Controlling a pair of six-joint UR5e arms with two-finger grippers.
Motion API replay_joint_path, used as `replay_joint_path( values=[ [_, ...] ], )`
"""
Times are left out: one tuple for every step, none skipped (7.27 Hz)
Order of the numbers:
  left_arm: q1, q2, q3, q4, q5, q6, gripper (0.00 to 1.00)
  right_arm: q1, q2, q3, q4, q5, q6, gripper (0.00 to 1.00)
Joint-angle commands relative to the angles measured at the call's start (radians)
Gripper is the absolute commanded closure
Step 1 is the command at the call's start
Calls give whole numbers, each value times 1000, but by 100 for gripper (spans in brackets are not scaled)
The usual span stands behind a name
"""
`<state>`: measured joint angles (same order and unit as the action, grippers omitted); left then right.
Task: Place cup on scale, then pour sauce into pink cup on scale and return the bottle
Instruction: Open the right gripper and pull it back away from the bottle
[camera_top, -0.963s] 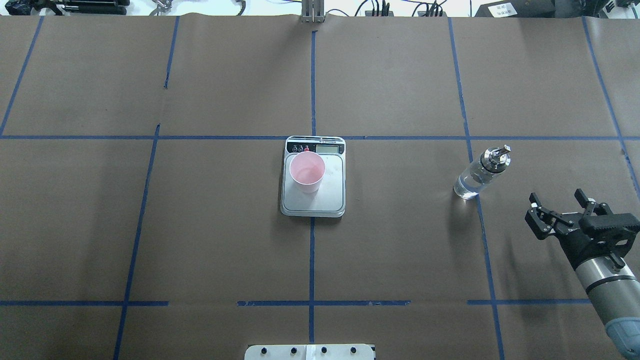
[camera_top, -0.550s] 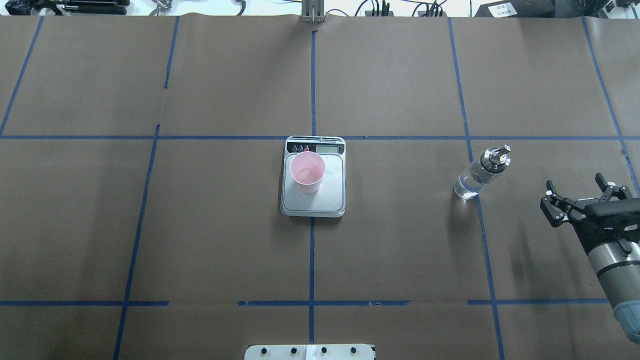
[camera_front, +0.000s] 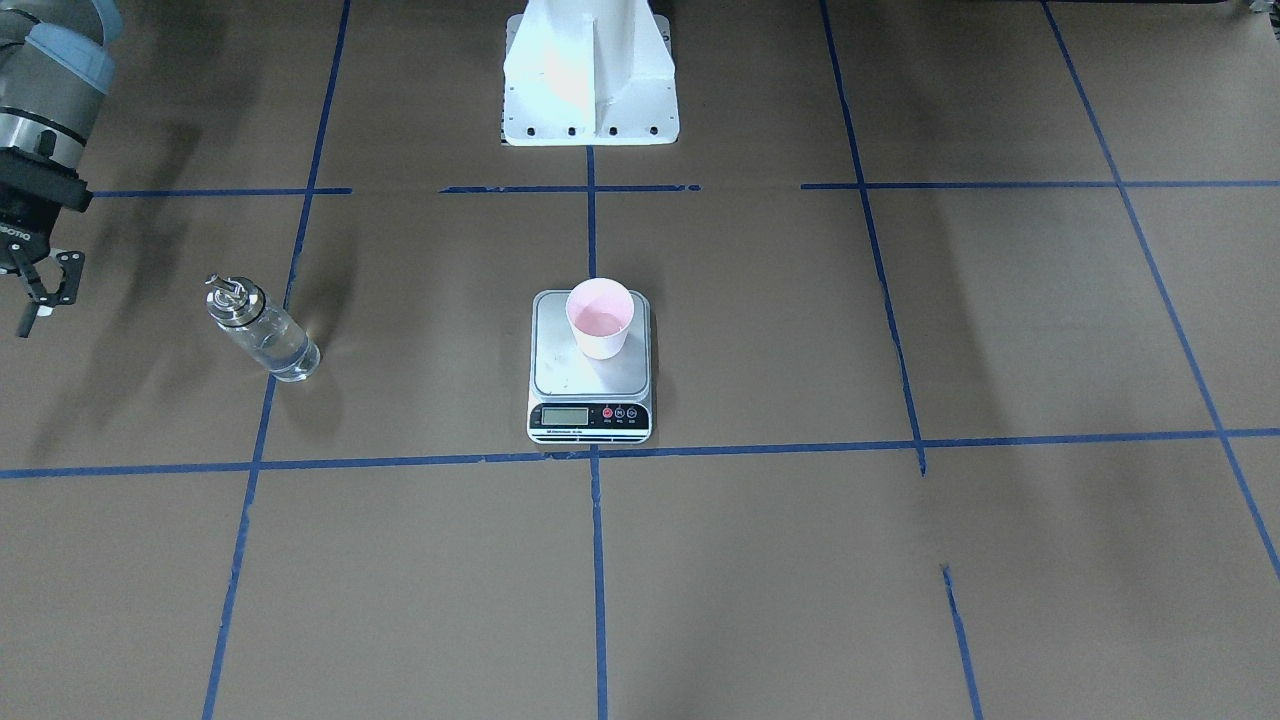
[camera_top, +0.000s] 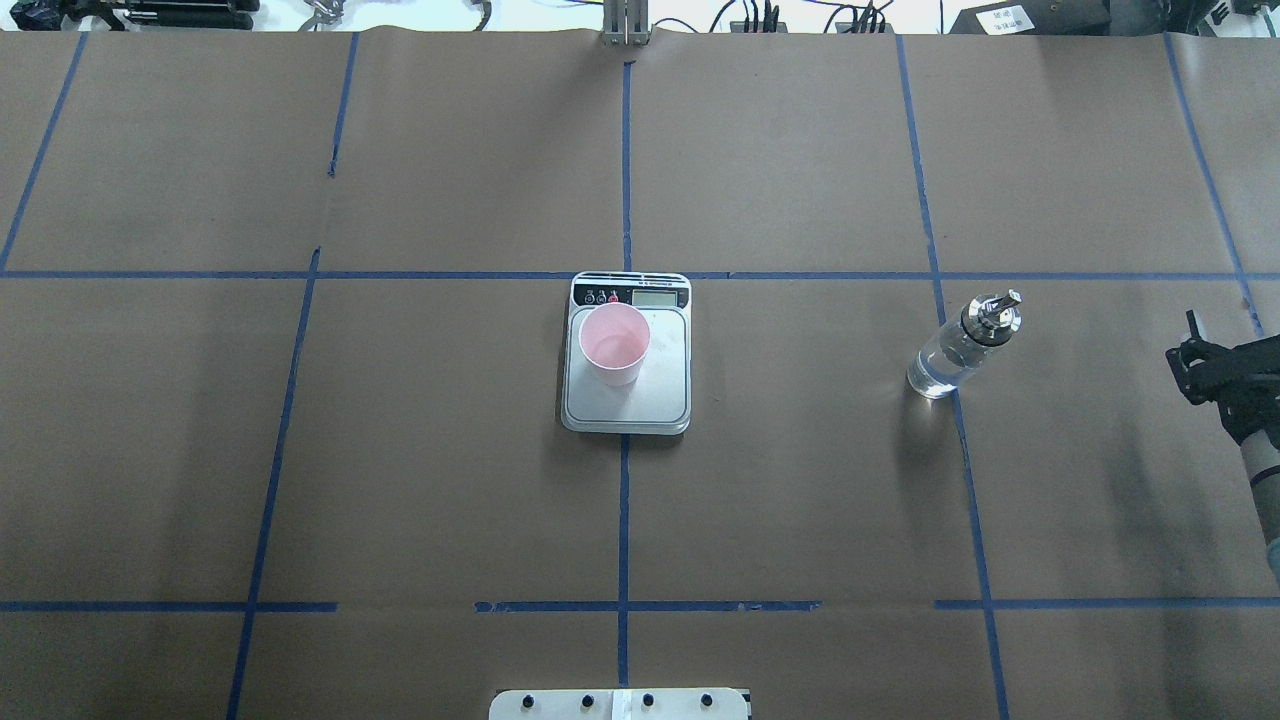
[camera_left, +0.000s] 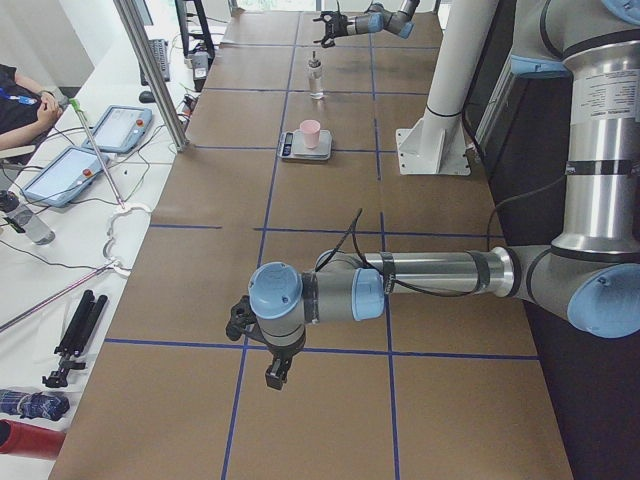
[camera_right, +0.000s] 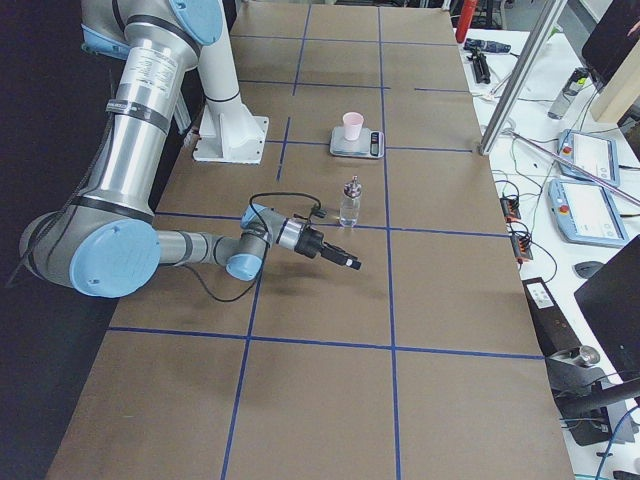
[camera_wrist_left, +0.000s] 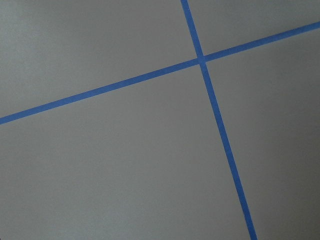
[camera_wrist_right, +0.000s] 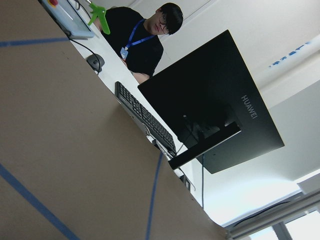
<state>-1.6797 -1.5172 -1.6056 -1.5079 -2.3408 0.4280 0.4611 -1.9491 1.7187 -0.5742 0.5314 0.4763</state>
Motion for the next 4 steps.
replay_joint_path(
  values=[
    [0, 0, 1, 0, 0, 0, 0, 144, 37, -54, -13, 43, -203, 0],
    [0, 0, 1, 0, 0, 0, 0, 245, 74, -70, -18, 149, -261, 0],
    [0, 0, 0, 0, 0, 0, 0, 357, 117, -82, -19, 295, -300, 0],
    [0, 0, 0, 0, 0, 0, 0, 475, 160, -108, -29, 470, -327, 0]
  ],
)
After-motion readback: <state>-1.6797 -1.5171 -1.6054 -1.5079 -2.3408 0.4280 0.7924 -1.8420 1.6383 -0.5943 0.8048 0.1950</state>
